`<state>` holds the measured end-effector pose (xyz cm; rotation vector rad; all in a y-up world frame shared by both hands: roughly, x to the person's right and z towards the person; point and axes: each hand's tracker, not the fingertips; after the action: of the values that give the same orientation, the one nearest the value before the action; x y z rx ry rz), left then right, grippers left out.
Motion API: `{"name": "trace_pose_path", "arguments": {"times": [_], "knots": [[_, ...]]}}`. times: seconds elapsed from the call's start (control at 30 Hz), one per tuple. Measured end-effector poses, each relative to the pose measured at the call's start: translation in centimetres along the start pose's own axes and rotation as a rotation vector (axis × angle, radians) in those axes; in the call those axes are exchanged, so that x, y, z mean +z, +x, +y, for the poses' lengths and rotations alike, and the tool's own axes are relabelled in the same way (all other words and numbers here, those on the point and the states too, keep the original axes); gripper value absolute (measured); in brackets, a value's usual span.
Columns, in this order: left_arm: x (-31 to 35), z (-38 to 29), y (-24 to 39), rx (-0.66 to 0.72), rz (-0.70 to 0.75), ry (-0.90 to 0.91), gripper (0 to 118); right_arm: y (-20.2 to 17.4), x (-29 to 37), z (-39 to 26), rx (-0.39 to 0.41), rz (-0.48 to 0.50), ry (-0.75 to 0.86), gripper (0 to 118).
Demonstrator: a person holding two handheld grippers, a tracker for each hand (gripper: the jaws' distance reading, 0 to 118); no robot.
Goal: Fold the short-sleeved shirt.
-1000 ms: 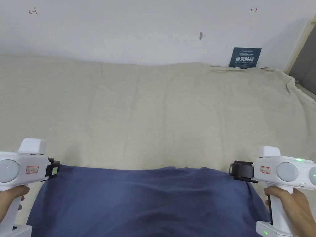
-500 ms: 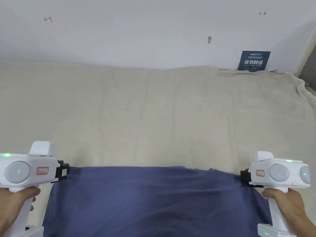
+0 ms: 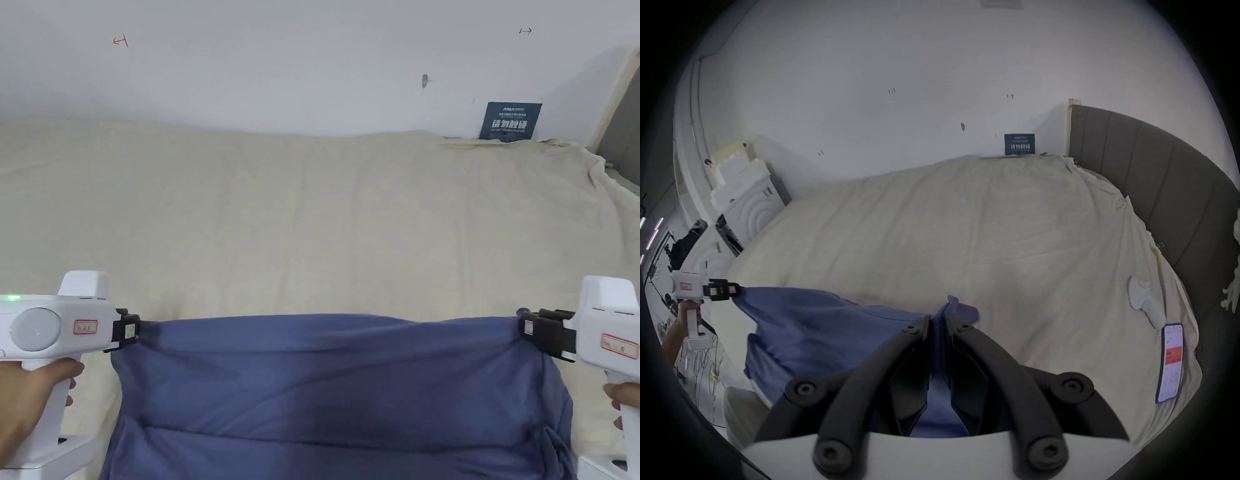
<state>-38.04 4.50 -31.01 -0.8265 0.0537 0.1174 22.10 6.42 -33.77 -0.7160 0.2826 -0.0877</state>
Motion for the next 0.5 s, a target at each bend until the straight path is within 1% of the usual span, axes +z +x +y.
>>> {"name": "trace_pose_path", "arguments": {"times": [0.23,0.33,0.5], "knots": [[4.7,-4.8,-0.4,-0.018,-0.026,-0.008,0,0.4,5.9,-5.6,-0.026,0.020,0.023,8],[5.4,-7.1,-0.5,-0.018,-0.023,-0.029,0,0.8,6.9,-8.4,-0.060,0.022,0.010,8],[4.9,-10.8,-0.7,-0.002,-0.016,-0.068,0,0.8,6.9,-13.0,-0.103,-0.008,-0.048,8]]}}
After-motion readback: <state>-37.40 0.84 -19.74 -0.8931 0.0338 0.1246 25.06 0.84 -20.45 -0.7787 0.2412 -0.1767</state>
